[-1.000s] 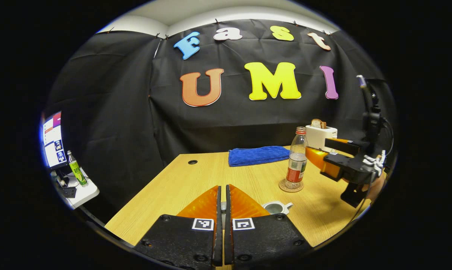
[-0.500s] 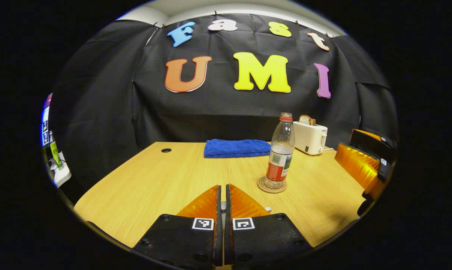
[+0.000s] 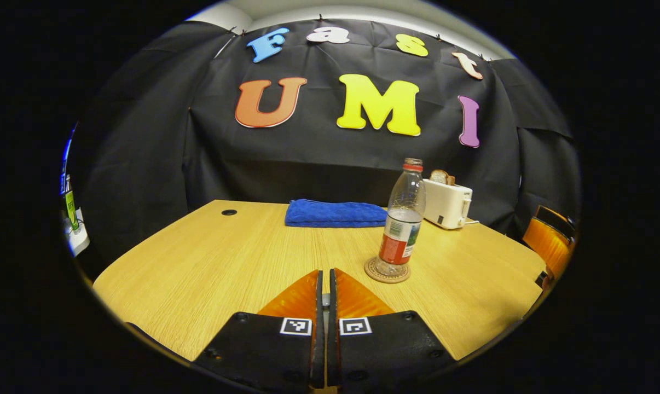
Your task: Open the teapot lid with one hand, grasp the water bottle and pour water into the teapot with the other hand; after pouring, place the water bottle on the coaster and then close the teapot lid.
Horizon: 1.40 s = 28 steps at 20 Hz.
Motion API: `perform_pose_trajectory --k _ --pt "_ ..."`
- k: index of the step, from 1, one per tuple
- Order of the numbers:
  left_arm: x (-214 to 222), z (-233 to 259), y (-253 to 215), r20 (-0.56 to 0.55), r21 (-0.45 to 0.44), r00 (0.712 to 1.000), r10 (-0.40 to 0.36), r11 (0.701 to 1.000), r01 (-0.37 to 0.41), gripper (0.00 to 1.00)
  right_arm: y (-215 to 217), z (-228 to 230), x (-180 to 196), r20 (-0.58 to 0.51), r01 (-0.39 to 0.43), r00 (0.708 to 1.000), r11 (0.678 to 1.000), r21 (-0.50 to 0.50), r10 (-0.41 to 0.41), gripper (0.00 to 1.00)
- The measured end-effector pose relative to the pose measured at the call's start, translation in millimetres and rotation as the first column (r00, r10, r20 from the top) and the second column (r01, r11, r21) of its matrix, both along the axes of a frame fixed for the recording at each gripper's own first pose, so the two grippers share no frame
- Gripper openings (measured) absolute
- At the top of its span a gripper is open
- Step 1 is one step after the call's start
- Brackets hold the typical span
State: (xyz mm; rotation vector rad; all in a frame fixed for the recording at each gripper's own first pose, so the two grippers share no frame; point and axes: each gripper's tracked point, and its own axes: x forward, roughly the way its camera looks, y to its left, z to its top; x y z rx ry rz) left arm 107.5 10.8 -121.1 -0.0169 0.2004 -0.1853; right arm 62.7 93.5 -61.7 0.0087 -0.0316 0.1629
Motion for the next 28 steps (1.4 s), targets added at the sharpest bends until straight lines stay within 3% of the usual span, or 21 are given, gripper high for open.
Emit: perform_pose_trajectory --k 5,14,18,23,28 --pt "6.7 -6.0 -7.9 0.027 -0.037 1.000 0.015 0.999 -0.014 0.04 -15.2 4.0 -11.7 0.023 0.029 0.999 1.000 -0.006 -0.029 0.96" --pt "7.5 -7.0 -13.6 0.085 0.071 0.994 0.072 0.994 -0.078 0.05 -28.9 -10.8 2.0 -0.013 0.017 1.000 1.000 -0.001 -0.017 0.97" --pt "7.3 -7.9 -20.6 0.125 0.187 0.989 0.081 0.977 -0.104 0.05 -32.6 -15.9 4.4 -0.035 0.033 0.999 0.999 0.002 -0.033 0.97" --pt "7.7 -18.3 -22.6 0.097 0.200 0.990 0.099 0.973 -0.117 0.05 -33.9 -7.2 -1.6 -0.008 0.030 1.000 0.999 -0.032 -0.030 0.96" --pt "6.1 -18.8 -21.8 0.083 0.184 0.991 0.101 0.976 -0.115 0.12 -37.1 3.9 -7.5 0.014 0.040 0.999 0.998 -0.045 -0.040 0.96"
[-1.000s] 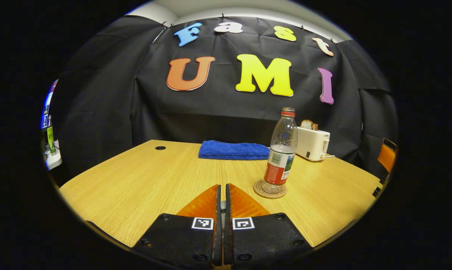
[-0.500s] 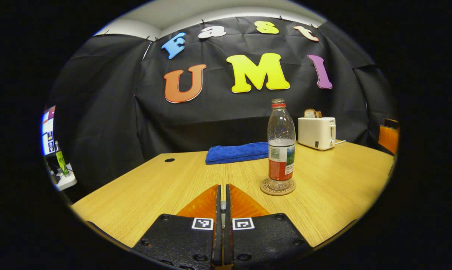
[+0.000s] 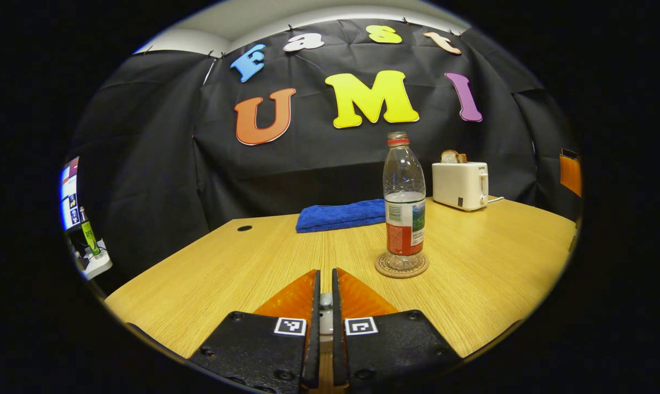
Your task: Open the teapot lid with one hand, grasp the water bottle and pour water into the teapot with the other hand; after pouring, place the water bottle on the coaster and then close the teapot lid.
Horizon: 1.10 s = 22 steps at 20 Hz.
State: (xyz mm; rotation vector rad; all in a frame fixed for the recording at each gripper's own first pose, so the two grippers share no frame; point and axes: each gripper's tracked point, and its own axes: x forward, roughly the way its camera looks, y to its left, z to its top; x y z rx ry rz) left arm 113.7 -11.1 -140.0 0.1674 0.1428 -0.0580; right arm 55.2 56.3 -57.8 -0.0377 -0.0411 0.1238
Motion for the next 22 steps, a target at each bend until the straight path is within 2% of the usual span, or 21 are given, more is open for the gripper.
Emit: perform_pose_trajectory --k 1,2,3,4,6,10,13,16,22 --pt "-0.2 0.9 5.1 -0.010 0.010 1.000 0.022 1.000 -0.021 0.17 -2.9 2.5 -1.8 0.001 0.009 1.000 1.000 -0.002 -0.009 0.96" --pt "-2.2 0.3 5.4 -0.023 0.008 1.000 0.020 1.000 -0.019 0.40 -7.4 5.9 -3.5 0.002 0.023 1.000 1.000 0.000 -0.023 0.96" --pt "-3.2 2.5 4.0 -0.033 -0.004 0.999 0.019 1.000 -0.019 0.49 -11.6 9.9 -4.7 0.002 0.039 0.999 0.999 0.005 -0.039 0.96" --pt "-5.8 6.2 1.8 -0.040 -0.023 0.999 0.011 1.000 -0.012 0.88 -16.7 14.8 -7.3 0.004 0.055 0.998 0.998 0.009 -0.055 0.95" --pt "-15.3 20.8 0.0 -0.034 -0.041 0.999 0.010 0.999 -0.011 1.00 -26.3 25.8 -13.4 0.012 0.085 0.996 0.996 0.016 -0.085 0.96" --pt "-39.7 64.2 1.4 0.032 0.002 0.999 0.013 1.000 -0.014 1.00 -46.9 42.9 -29.8 0.000 0.151 0.989 0.988 0.043 -0.151 0.96" --pt "-64.2 95.9 -1.2 0.058 -0.066 0.998 -0.002 0.998 0.005 1.00 -51.3 56.7 -40.6 -0.002 0.145 0.989 0.986 0.087 -0.145 0.95" --pt "-90.0 107.6 8.8 0.036 -0.115 0.999 0.025 0.993 -0.020 1.00 -58.4 62.7 -45.1 0.007 0.148 0.989 0.985 0.085 -0.149 0.96" --pt "-119.8 139.2 8.9 0.103 -0.101 0.994 0.018 0.995 -0.008 0.99 -51.9 61.0 -50.3 -0.009 0.142 0.990 0.989 0.049 -0.142 0.95"
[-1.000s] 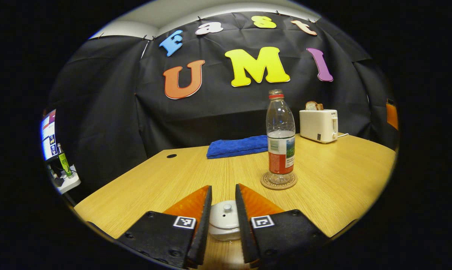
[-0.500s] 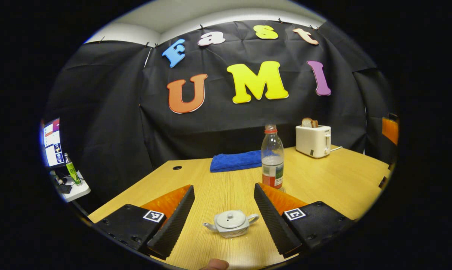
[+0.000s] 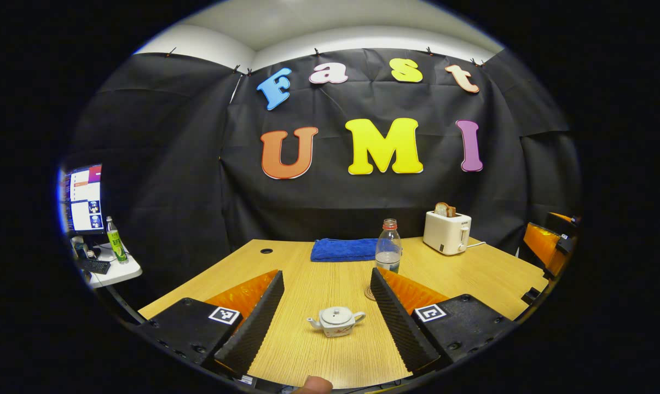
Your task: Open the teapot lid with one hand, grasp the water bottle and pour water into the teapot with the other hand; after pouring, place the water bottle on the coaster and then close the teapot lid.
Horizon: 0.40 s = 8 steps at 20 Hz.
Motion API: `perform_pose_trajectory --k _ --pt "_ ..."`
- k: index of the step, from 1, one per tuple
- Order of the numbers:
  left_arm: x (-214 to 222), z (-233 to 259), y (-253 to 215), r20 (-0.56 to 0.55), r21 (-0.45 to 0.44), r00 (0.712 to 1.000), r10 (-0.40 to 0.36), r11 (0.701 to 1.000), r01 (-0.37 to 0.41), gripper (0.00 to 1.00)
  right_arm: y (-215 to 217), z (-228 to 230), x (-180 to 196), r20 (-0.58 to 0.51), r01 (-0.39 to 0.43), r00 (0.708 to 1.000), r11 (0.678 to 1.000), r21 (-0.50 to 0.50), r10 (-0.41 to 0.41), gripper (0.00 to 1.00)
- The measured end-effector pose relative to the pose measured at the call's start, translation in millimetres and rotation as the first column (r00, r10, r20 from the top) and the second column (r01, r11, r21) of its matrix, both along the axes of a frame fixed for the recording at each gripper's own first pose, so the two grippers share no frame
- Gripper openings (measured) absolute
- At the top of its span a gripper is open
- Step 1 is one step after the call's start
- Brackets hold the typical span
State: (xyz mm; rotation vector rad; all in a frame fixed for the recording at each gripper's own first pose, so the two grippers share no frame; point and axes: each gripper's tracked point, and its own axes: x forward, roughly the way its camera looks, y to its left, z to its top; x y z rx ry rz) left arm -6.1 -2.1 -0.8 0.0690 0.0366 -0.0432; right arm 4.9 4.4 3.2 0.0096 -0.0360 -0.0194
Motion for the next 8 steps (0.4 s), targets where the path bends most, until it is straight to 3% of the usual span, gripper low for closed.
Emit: perform_pose_trajectory --k 3,4,8 --pt "-2.5 8.2 -6.8 0.029 0.023 0.999 -0.016 1.000 0.015 1.00 0.1 -3.4 1.1 -0.012 0.005 1.000 1.000 -0.019 -0.005 0.96" --pt "-3.3 6.4 -8.1 0.033 0.027 0.999 -0.021 0.999 0.020 1.00 0.0 -4.3 1.3 -0.016 0.004 1.000 1.000 -0.017 -0.004 0.93" --pt "0.4 0.8 -7.8 0.027 0.030 0.999 -0.017 0.999 0.016 0.99 -2.3 -7.0 4.3 -0.026 0.005 1.000 1.000 -0.018 -0.006 0.97"
